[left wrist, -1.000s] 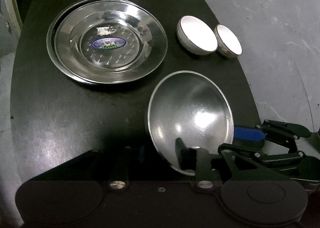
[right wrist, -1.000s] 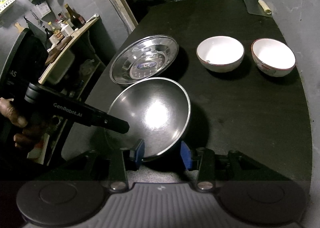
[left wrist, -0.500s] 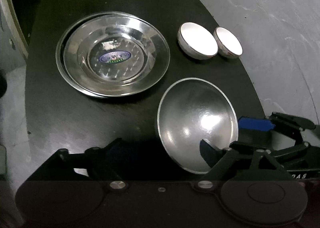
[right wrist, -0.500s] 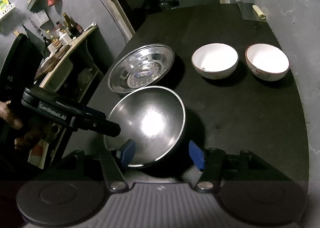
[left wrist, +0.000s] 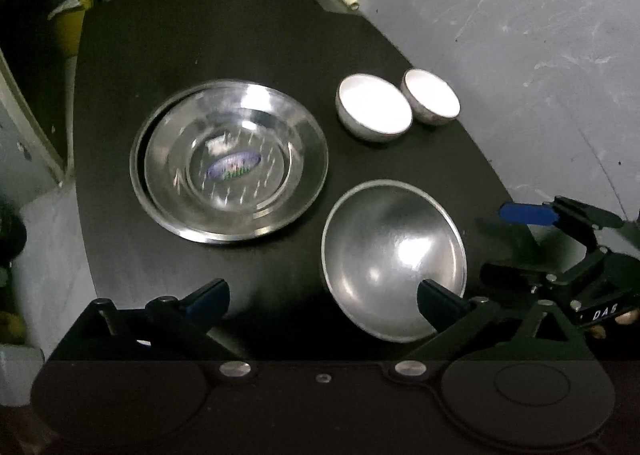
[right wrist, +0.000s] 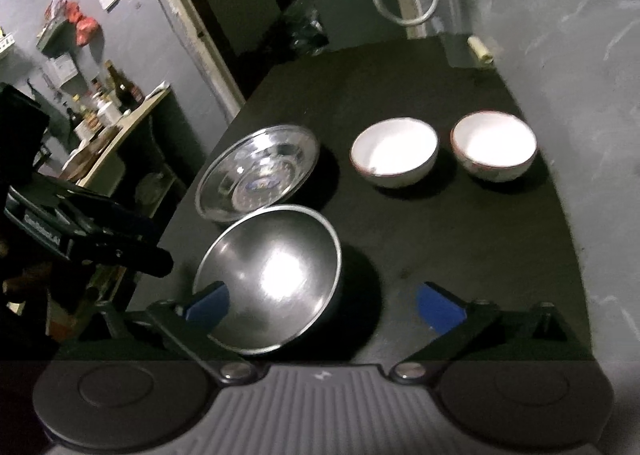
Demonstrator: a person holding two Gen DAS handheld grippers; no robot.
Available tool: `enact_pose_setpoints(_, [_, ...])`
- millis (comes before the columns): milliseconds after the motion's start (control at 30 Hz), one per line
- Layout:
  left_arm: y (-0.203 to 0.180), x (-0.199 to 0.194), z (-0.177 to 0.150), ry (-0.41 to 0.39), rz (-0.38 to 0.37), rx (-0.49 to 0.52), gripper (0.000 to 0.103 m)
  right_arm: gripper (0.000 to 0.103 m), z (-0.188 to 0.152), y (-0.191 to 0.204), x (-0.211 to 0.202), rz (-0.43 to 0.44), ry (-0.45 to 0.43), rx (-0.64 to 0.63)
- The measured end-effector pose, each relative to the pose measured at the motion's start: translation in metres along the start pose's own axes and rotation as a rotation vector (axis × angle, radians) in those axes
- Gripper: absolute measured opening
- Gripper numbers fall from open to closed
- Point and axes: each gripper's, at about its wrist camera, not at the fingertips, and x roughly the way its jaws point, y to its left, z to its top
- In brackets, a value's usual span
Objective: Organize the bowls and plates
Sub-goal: 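Lower the saucepan onto the table and open the left tool, then move the left tool to a red-rimmed white bowl and grip its rim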
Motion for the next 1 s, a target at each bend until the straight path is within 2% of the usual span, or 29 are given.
enact_pose_setpoints(200, [-0.003, -0.002, 0.009, -0.028, 0.024, 0.011, 0.102, 0.103, 0.001, -0.001, -0.002, -0.042, -0.086, 0.021])
enact_pose_setpoints(333, [-0.004, -0.002, 0.015, -0.076, 0.042, 0.011, 0.102, 0.103, 0.002, -0.002, -0.001, -0.092, -0.134, 0.024])
enact_pose_setpoints(400, [-0.006, -0.001, 0.021, -0.122, 0.070, 0.014, 0.102, 0.103, 0.003, -0.003, 0.002, -0.113, -0.146, 0.032])
enact_pose_setpoints(533, [-0.007, -0.003, 0.044, -0.281, 0.145, 0.020, 0.102, 0.103, 0.007, -0.005, 0.012, -0.174, -0.160, 0.052])
enact_pose_setpoints(667, [-0.008, 0.005, 0.078, -0.373, 0.169, 0.035, 0.102, 0.103, 0.019, -0.009, 0.027, -0.305, -0.136, 0.102])
enact_pose_setpoints(767, [-0.011, 0.025, 0.099, -0.372, 0.166, 0.076, 0.102, 0.103, 0.029, -0.017, 0.035, -0.349, -0.111, 0.146])
enact_pose_setpoints(1000, [-0.014, 0.083, 0.139, -0.288, 0.114, 0.095, 0.102, 0.103, 0.050, -0.037, 0.050, -0.338, -0.124, 0.254])
